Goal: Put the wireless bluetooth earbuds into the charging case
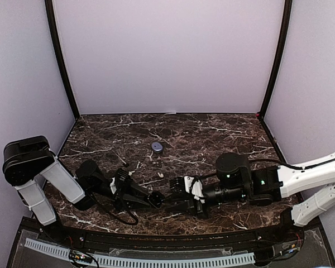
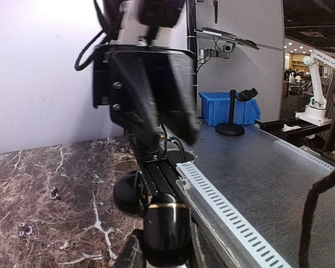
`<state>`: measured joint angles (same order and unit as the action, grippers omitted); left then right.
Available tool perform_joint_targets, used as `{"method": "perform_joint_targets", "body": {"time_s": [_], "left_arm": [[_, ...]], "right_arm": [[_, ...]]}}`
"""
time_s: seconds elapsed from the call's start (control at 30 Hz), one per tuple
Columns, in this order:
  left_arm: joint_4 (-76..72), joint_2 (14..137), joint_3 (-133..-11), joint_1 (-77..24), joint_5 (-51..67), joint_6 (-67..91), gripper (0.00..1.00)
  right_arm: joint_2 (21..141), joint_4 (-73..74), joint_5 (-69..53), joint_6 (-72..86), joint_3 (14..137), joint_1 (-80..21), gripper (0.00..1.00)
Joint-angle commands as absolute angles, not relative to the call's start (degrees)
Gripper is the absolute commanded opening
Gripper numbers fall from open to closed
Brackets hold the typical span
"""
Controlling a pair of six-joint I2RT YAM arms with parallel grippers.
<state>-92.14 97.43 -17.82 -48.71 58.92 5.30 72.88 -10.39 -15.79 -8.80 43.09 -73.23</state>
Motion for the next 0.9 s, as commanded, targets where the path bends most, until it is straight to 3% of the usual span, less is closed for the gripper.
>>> {"method": "perform_joint_targets", "body": {"time_s": [0.0,0.1,0.37,0.87], "left_arm": [[-102.6,97.1,-17.6,-48.4,57.8,5.8,0.00],[-100.3,96.6,-17.5,-48.3,57.0,4.8,0.00],[-99.2,96.1,-17.5,-48.3,56.1,5.6,0.00],[-99.8,95.5,-16.9,-48.3,55.5,7.3,0.00]], "right_arm": [[70.9,-10.1,-7.3,-23.8,42.9,-78.5,0.30],[71.7,-4.4,-5.1,-30.1,45.3,-79.7,0.35],[76.4,-0.3,8.4,-45.2,48.5,-83.6,0.35],[79.5,-3.0,11.3,-53.0,50.4,-84.1,0.35]]}}
